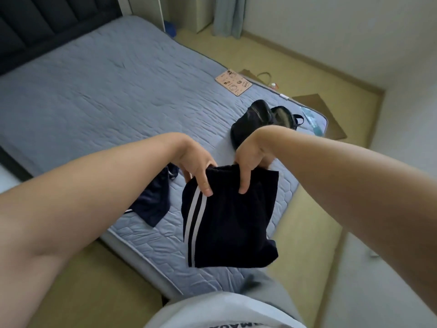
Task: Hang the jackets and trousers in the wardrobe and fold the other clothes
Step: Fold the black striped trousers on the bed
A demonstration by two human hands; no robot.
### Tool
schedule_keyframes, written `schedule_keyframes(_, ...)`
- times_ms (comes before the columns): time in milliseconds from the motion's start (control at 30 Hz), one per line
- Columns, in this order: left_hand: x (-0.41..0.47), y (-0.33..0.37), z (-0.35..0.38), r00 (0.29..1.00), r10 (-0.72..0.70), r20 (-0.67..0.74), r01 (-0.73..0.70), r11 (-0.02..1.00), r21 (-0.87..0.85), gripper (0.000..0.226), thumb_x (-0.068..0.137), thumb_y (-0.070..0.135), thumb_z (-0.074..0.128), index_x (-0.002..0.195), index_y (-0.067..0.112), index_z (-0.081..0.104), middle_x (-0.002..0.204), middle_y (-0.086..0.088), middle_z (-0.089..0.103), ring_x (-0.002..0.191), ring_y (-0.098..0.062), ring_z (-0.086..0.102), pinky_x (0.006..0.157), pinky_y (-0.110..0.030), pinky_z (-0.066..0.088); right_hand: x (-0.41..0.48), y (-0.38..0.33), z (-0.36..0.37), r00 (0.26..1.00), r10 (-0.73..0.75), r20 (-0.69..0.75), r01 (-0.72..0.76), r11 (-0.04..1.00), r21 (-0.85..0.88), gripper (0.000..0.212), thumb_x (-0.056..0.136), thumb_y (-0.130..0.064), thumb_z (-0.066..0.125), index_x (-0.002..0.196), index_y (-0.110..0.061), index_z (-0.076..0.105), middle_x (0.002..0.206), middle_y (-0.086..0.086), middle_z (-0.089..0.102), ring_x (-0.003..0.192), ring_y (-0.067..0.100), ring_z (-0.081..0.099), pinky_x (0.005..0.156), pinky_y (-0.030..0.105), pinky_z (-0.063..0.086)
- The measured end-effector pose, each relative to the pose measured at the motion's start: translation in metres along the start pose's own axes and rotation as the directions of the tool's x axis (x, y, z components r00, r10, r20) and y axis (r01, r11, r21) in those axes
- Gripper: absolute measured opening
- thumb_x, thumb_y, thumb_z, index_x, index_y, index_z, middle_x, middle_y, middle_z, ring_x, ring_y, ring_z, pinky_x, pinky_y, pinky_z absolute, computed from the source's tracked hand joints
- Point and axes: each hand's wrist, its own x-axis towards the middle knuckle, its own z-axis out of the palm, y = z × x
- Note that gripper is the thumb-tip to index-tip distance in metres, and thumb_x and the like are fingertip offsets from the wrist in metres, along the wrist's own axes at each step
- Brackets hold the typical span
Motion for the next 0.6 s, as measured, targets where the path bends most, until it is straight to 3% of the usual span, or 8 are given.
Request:
schedule_keyframes(100,0.034,-0.029,0.004,0.996,-0.056,0.066,0.062,0.994,-0.089,0.045,0.082,0.016,0.083,0.122,0.022,0.064,0.112,0.002,0.076,0.104,-0.016,0.073,0.094,-0.035,0.056,0.045,-0.006,-0.001,0.999,-0.001,0.040,0.002,1.000,-0.014,0.050,0.084,-0.009,0.081,0.131,-0.012,0.064,0.132,0.011,0.066,0.123,0.038,0.061,0.107,0.053,0.048)
schedule_keyframes(167,0.066,-0.051,0.006,0.994,-0.106,0.015,0.107,0.988,-0.107,0.043,0.081,0.017,0.084,0.118,0.025,0.064,0.114,0.001,0.075,0.104,-0.018,0.071,0.098,-0.039,0.055,0.084,-0.008,-0.003,0.998,-0.033,-0.054,0.026,0.992,-0.124,0.054,0.084,-0.017,0.081,0.134,-0.011,0.061,0.132,0.010,0.065,0.118,0.035,0.063,0.101,0.048,0.052)
schedule_keyframes(267,0.124,-0.084,0.008,0.976,-0.172,-0.133,0.173,0.985,-0.001,0.044,0.078,0.023,0.086,0.115,0.028,0.063,0.117,0.003,0.068,0.105,-0.018,0.065,0.097,-0.042,0.056,0.152,-0.011,-0.005,0.949,-0.169,-0.267,0.048,0.913,-0.405,0.054,0.081,-0.038,0.082,0.125,-0.011,0.066,0.118,0.007,0.069,0.097,0.026,0.066,0.079,0.032,0.050)
schedule_keyframes(333,0.167,-0.110,0.012,0.955,-0.184,-0.234,0.200,0.979,0.046,0.049,0.076,0.027,0.084,0.121,0.027,0.063,0.116,0.003,0.068,0.105,-0.020,0.065,0.095,-0.041,0.055,0.209,-0.010,-0.009,0.924,-0.220,-0.313,0.049,0.879,-0.474,0.052,0.082,-0.040,0.080,0.122,-0.010,0.067,0.114,0.008,0.070,0.092,0.027,0.064,0.074,0.030,0.045)
schedule_keyframes(467,0.259,-0.167,0.022,0.870,-0.208,-0.447,0.240,0.971,0.015,0.036,0.078,0.029,0.078,0.111,0.025,0.063,0.109,0.000,0.068,0.103,-0.024,0.065,0.089,-0.040,0.055,0.327,0.008,-0.020,0.869,-0.257,-0.423,0.042,0.890,-0.455,0.039,0.087,-0.030,0.073,0.120,-0.014,0.060,0.109,0.008,0.064,0.090,0.030,0.062,0.070,0.036,0.047)
schedule_keyframes(600,0.330,-0.211,0.035,0.724,-0.233,-0.649,0.332,0.943,0.033,0.033,0.082,0.036,0.072,0.111,0.027,0.060,0.116,-0.004,0.063,0.110,-0.031,0.062,0.079,-0.038,0.048,0.422,0.027,-0.021,0.722,-0.344,-0.600,0.073,0.901,-0.428,0.024,0.087,-0.016,0.059,0.111,-0.017,0.053,0.109,0.011,0.062,0.091,0.036,0.061,0.068,0.039,0.042)
